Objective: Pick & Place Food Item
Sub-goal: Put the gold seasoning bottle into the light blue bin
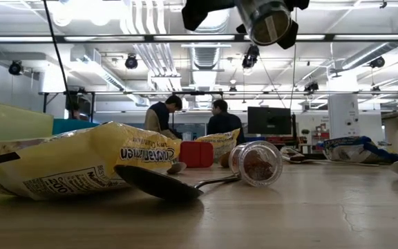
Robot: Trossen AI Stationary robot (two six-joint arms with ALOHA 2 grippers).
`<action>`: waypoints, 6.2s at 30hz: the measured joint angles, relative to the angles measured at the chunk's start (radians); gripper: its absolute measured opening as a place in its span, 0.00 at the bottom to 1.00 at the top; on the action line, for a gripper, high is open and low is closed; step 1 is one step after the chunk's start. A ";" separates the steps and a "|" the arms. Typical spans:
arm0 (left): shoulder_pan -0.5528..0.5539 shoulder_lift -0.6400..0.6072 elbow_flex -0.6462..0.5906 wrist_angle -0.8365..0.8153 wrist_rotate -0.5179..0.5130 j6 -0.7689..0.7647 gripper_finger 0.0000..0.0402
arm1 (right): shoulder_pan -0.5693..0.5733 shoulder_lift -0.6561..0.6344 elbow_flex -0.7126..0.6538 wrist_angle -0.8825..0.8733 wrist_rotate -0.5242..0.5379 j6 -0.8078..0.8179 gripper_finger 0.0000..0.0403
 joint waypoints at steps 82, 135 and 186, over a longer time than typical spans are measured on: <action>0.038 -0.088 -0.001 -0.139 -0.014 -0.001 0.70 | -0.007 0.022 0.002 0.067 0.037 -0.027 0.94; 0.412 -0.486 -0.874 0.032 -1.132 -0.414 0.70 | 0.025 -0.146 -0.002 -0.117 0.224 0.035 0.94; 0.450 -0.483 -1.031 0.246 -1.108 -0.270 0.70 | 0.025 -0.146 -0.002 -0.115 0.206 0.035 0.94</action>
